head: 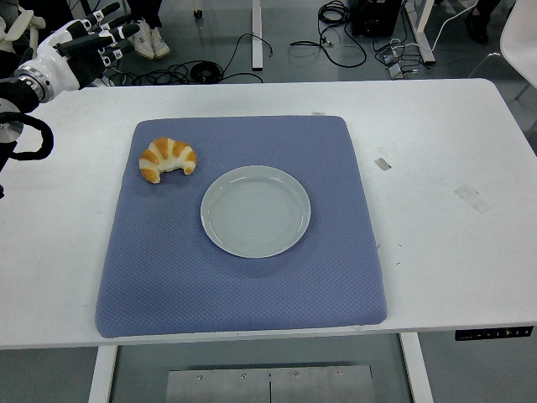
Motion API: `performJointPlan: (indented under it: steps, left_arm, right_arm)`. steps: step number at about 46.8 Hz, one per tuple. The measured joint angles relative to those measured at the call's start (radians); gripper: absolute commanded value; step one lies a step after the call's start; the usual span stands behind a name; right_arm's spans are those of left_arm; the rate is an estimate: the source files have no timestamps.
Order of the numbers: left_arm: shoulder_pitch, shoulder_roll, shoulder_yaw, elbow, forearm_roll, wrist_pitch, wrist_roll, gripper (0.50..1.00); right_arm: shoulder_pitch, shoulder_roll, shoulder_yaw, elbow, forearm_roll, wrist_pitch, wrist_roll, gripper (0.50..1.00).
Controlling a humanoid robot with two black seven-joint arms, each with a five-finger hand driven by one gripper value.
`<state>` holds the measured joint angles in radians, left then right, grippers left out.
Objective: Place the bread on the table
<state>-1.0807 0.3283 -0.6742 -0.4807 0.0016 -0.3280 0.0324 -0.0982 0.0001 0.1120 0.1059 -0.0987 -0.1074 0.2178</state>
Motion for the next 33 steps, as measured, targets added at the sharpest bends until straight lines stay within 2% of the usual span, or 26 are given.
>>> performJointPlan:
  steps: [13, 19, 24, 33]
  left_arm:
    - [0.053, -0.051, -0.140, 0.093, -0.079, -0.040, 0.000, 0.981]
    - [0.071, -0.060, -0.163, 0.106, -0.098, -0.051, 0.000, 0.981]
    - [0.078, -0.070, -0.165, 0.118, -0.101, -0.086, 0.000, 0.981]
    - [0.099, -0.081, -0.200, 0.122, -0.111, -0.098, -0.002, 0.981]
  right_arm:
    - [0.000, 0.000, 0.000, 0.000, 0.000, 0.000, 0.000, 1.000]
    - [0.000, 0.000, 0.000, 0.000, 0.000, 0.000, 0.000, 1.000]
    - [0.001, 0.000, 0.000, 0.000, 0.000, 0.000, 0.000, 1.000]
    - [0.001, 0.000, 0.002, 0.007, 0.000, 0.002, 0.000, 1.000]
